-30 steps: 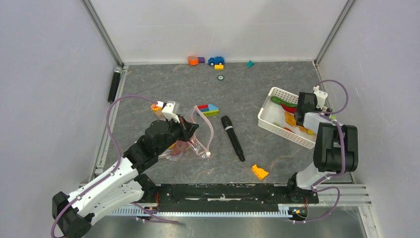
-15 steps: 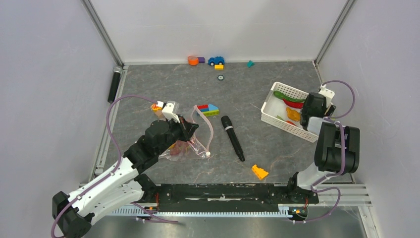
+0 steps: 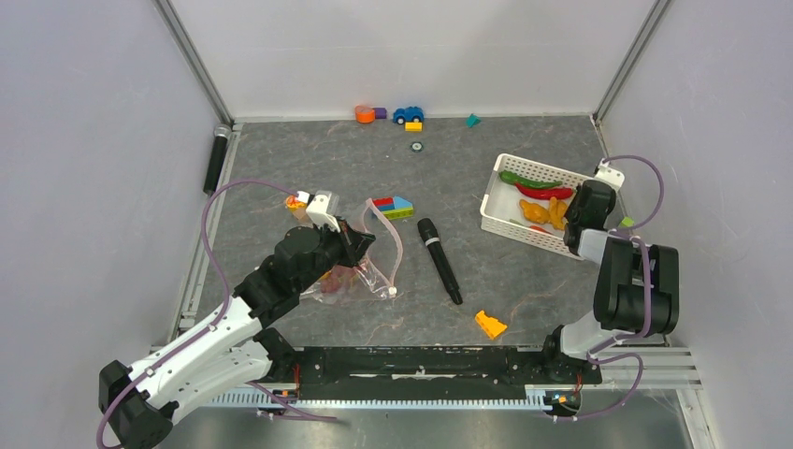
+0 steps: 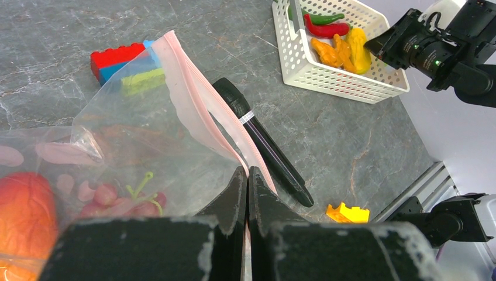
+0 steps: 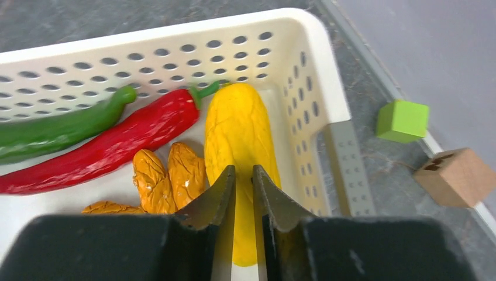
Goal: Place the food in the zip-top bag and seal the zipper
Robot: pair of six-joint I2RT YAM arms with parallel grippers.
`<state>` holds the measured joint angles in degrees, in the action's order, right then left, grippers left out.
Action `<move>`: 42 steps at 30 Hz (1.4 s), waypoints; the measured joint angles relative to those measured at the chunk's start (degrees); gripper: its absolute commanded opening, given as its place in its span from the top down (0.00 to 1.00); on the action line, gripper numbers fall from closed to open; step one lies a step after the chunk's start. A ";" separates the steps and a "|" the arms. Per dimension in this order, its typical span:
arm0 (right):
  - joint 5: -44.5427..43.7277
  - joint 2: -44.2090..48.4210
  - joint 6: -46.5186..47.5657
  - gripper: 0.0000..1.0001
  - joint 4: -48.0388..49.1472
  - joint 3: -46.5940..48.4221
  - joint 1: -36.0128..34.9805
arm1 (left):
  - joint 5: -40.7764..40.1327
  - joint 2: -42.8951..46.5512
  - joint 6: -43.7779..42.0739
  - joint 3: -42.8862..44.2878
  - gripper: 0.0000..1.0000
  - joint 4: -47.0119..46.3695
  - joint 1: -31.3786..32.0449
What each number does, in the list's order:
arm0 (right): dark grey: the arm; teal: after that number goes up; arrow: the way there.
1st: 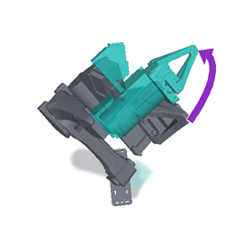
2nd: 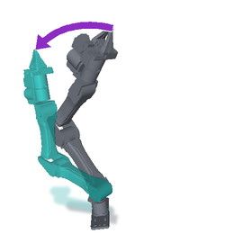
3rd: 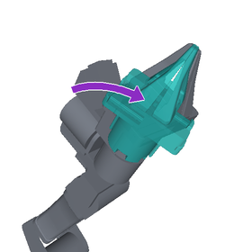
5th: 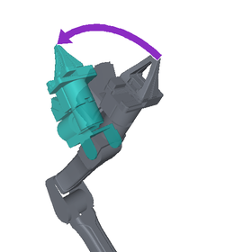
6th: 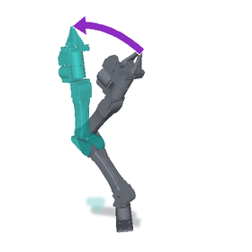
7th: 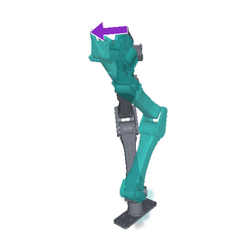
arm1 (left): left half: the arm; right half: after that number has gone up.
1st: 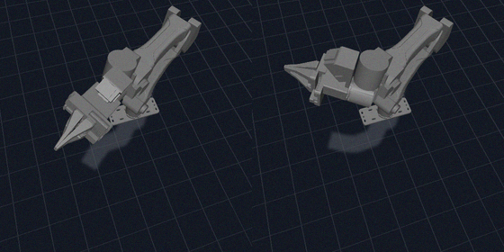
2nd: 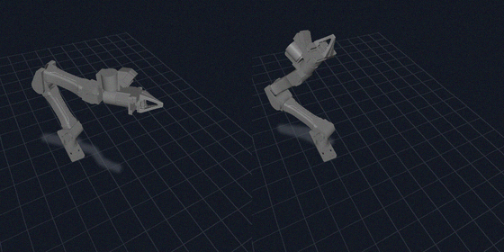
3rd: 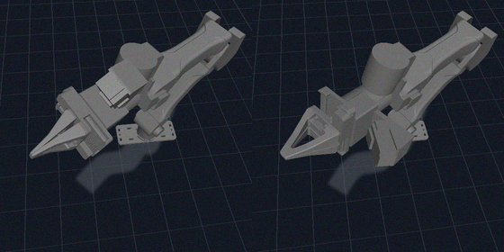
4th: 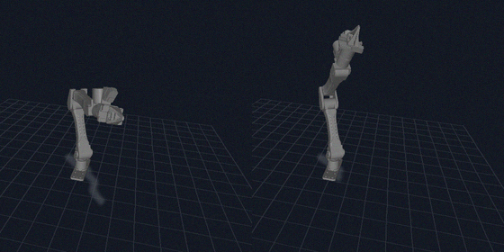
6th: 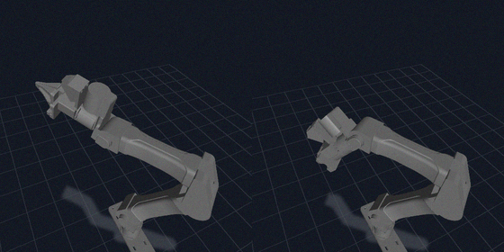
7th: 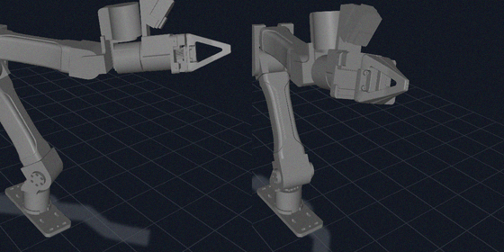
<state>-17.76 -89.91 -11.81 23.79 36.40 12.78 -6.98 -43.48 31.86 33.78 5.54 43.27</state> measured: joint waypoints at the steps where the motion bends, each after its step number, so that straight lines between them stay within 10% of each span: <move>1: 1.64 0.46 -0.15 0.84 0.63 -0.44 -0.13 | 0.00 0.00 0.00 0.00 0.98 0.00 0.00; 11: 17.22 3.87 -0.31 0.84 6.80 -5.75 -0.20 | -0.13 -0.02 0.00 -0.02 0.98 0.00 0.00; 17: 26.82 5.75 -0.46 0.24 10.73 -9.25 -0.31 | -0.28 -0.02 0.00 -0.02 0.98 0.02 0.00; 23: 29.88 5.86 -0.37 0.02 11.45 -9.38 -0.39 | -0.42 -0.02 0.00 -0.02 0.98 0.02 0.00; 42: 6.08 12.44 0.74 0.02 2.25 -9.46 -4.39 | -0.61 -0.35 -0.02 -0.02 0.98 0.02 0.00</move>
<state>-11.68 -77.47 -11.07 26.04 26.94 8.38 -7.60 -43.83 31.83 33.76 5.56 43.27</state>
